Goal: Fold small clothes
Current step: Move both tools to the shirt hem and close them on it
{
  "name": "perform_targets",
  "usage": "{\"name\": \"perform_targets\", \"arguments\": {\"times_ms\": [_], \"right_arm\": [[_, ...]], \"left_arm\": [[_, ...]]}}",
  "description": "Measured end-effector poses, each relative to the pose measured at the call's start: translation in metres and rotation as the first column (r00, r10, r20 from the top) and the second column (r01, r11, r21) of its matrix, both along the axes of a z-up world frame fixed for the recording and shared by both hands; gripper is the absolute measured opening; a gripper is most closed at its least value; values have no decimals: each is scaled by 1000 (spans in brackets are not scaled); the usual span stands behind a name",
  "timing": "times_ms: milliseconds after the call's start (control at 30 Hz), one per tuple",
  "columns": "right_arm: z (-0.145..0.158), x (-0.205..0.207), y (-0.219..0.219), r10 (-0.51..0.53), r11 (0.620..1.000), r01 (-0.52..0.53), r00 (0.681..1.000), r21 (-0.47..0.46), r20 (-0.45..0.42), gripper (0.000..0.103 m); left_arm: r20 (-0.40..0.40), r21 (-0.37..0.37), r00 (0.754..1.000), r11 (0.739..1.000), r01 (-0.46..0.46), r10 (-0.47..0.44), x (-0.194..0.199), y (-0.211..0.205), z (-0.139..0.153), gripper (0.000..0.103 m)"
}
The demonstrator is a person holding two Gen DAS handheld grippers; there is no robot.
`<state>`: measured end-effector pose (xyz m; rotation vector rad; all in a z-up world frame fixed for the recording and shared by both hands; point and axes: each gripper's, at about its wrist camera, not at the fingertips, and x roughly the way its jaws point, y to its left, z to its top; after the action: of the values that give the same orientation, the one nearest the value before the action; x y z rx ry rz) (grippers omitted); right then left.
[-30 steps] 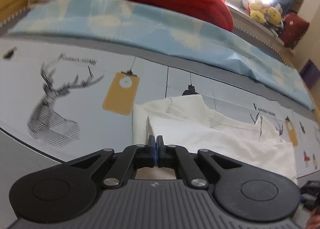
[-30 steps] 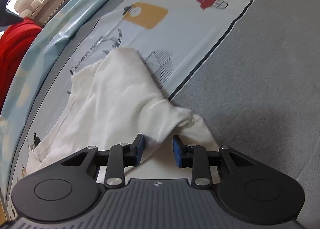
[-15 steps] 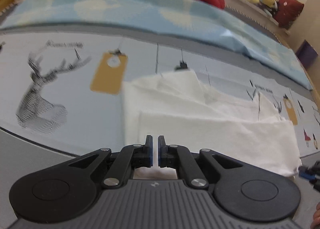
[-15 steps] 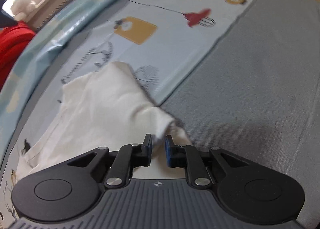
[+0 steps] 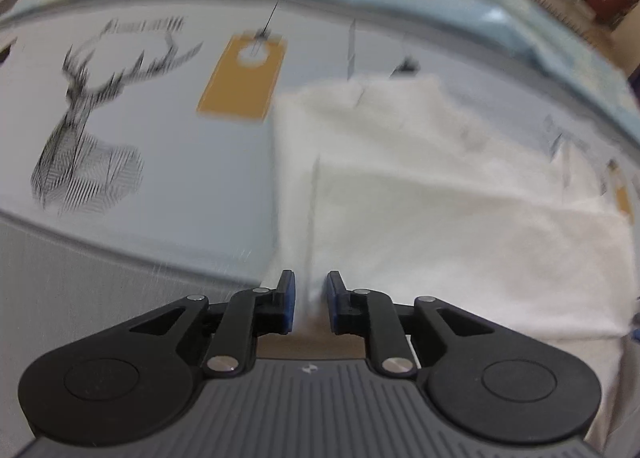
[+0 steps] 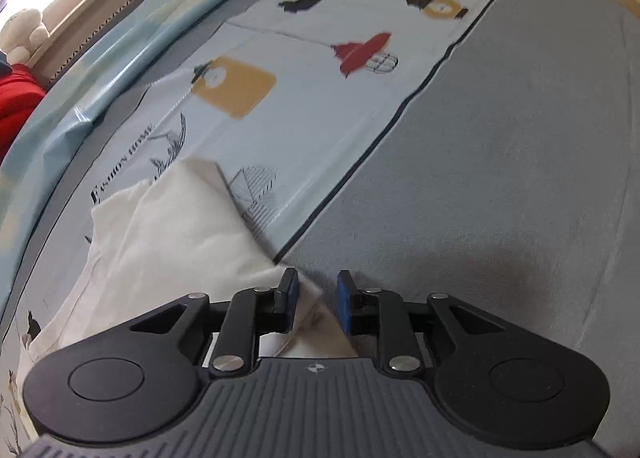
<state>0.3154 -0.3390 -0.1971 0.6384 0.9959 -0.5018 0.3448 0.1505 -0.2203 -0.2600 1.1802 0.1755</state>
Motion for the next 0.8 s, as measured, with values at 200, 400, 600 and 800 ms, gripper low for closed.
{"name": "perform_targets", "arguments": {"times_ms": [200,400,600,800], "right_arm": [[18,-2,3,40,998,-40,999,43,16,23],[52,-14,9,168,985,-170,984,26,61,23],[85,-43,16,286,958,-282,954,-54,88,23],[130,-107,17,341,936,-322,929,-139,143,24]], "left_arm": [[74,-2,995,998,69,-69,-8,-4,44,21],[112,20,986,992,121,-123,-32,-7,76,22],[129,106,971,976,188,-201,-69,-15,95,22],[96,148,976,972,181,-197,-136,-21,100,22]]}}
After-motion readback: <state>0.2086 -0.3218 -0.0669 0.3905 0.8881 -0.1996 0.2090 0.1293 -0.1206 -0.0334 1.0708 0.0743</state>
